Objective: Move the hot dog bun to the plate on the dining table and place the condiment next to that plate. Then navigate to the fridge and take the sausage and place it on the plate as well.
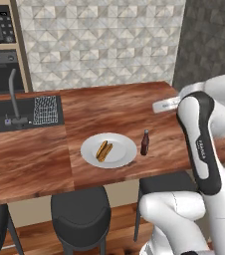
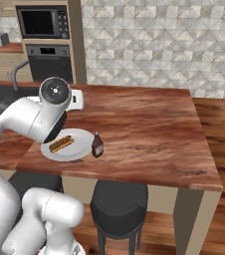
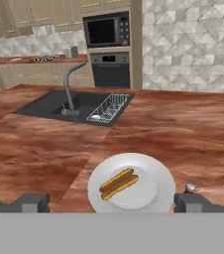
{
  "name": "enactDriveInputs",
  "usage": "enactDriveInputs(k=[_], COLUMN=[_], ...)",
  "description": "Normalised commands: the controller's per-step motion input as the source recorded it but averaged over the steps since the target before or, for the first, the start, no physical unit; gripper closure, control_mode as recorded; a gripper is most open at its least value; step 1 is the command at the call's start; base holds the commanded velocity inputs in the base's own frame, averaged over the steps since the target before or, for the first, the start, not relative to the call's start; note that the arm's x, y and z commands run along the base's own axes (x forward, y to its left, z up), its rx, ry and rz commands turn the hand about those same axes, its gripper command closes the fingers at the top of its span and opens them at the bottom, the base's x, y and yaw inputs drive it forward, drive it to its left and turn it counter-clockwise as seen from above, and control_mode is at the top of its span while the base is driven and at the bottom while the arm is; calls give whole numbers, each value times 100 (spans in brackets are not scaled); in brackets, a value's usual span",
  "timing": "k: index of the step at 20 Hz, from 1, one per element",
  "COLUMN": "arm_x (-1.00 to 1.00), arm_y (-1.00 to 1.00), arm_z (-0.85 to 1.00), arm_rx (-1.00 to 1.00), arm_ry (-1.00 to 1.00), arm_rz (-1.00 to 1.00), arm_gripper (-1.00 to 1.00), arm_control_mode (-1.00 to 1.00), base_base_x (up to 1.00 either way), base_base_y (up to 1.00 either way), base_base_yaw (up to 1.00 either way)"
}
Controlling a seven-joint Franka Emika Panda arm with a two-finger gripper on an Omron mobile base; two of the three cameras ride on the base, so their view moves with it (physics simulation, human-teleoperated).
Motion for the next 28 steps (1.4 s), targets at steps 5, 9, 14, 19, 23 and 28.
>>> enactDriveInputs(k=[5,9,14,19,23,28], arm_x=[-23,-41,-45,-44,-6,4], arm_y=[-22,-46,-26,-4,3,9], arm_z=[-2,-46,-55,-36,-29,-38], arm_rx=[-12,-13,-14,-2,2,7], arm_ry=[49,32,31,14,7,15], arm_rz=[-58,-41,-26,-6,14,34], arm_gripper=[-100,-100,-100,-100,-100,-100], arm_control_mode=[-100,-100,-100,-100,-100,-100], base_base_x=[0,0,0,0,0,0], base_base_y=[0,0,0,0,0,0], base_base_yaw=[0,0,0,0,0,0])
